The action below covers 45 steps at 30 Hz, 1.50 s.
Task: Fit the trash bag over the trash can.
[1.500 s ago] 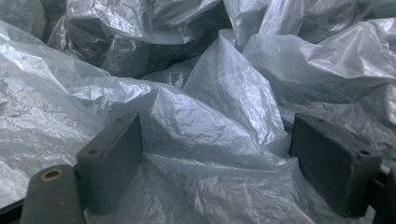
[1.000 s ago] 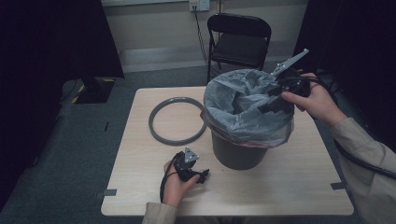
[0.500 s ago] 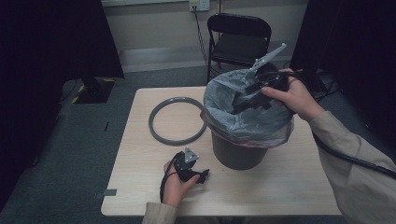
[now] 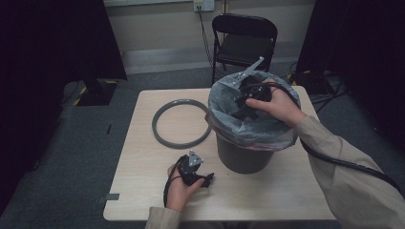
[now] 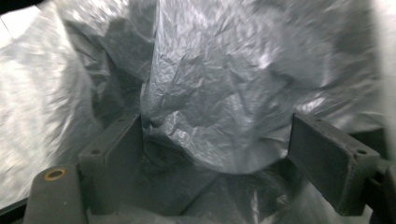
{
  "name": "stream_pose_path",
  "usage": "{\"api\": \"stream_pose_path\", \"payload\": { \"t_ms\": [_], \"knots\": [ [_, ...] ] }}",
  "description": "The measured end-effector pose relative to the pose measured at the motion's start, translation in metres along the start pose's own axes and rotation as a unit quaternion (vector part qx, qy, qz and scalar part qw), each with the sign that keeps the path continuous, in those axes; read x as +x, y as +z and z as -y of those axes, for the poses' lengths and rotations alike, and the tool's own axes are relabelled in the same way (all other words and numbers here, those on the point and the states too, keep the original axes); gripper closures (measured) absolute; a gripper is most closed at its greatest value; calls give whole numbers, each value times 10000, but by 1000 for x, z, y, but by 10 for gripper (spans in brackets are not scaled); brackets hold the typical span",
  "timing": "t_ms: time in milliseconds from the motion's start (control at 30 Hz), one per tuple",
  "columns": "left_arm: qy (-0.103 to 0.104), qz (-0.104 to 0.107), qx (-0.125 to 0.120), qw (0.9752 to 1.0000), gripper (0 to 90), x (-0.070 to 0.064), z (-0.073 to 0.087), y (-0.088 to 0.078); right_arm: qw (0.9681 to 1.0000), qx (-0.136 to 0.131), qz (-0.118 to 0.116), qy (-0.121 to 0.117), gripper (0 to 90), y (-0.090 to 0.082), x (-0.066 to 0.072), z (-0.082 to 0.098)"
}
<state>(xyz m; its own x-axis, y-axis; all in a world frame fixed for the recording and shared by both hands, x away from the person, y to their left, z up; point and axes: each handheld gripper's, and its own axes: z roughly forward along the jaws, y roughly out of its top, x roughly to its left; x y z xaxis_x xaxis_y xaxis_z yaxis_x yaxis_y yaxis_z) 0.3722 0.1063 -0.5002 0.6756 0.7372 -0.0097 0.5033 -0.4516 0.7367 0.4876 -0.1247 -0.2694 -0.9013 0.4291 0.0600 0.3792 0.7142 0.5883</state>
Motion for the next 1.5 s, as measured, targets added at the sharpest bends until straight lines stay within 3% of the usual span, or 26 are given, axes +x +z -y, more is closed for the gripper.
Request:
{"api": "stream_pose_path", "payload": {
  "t_ms": [233,300,467,633,767,900,1000,1133,1300,1400,1500],
  "knots": [
    [-2,1,-1,10000,123,0,0,0,9987,440,-56,-246,174,22,5,-2],
    [-2,1,-1,10000,123,0,0,0,9986,460,-34,-259,180,23,6,-3],
    [-2,1,-1,10000,123,0,0,0,10000,0,-16,-16,180,-1,0,-3],
    [11,0,9,10000,123,0,0,0,9987,-462,103,173,173,-34,-10,-5],
    [-1,1,-1,10000,123,0,0,0,9962,-627,438,412,172,-45,-23,-2],
    [-1,1,0,10000,123,0,0,0,9944,-563,570,691,184,-37,-37,7],
    [-1,1,1,10000,123,0,0,0,9942,-362,637,785,187,-26,-42,10],
    [15,-1,8,10000,123,0,0,0,9945,-49,688,793,187,-11,-47,11],
    [12,0,10,10000,123,0,0,0,9950,336,686,639,163,7,-42,10],
    [-1,1,0,10000,123,0,0,0,9954,310,627,650,168,8,-41,10],
    [0,-1,-3,10000,123,0,0,0,9963,75,512,684,179,-1,-42,10]
  ]
}}
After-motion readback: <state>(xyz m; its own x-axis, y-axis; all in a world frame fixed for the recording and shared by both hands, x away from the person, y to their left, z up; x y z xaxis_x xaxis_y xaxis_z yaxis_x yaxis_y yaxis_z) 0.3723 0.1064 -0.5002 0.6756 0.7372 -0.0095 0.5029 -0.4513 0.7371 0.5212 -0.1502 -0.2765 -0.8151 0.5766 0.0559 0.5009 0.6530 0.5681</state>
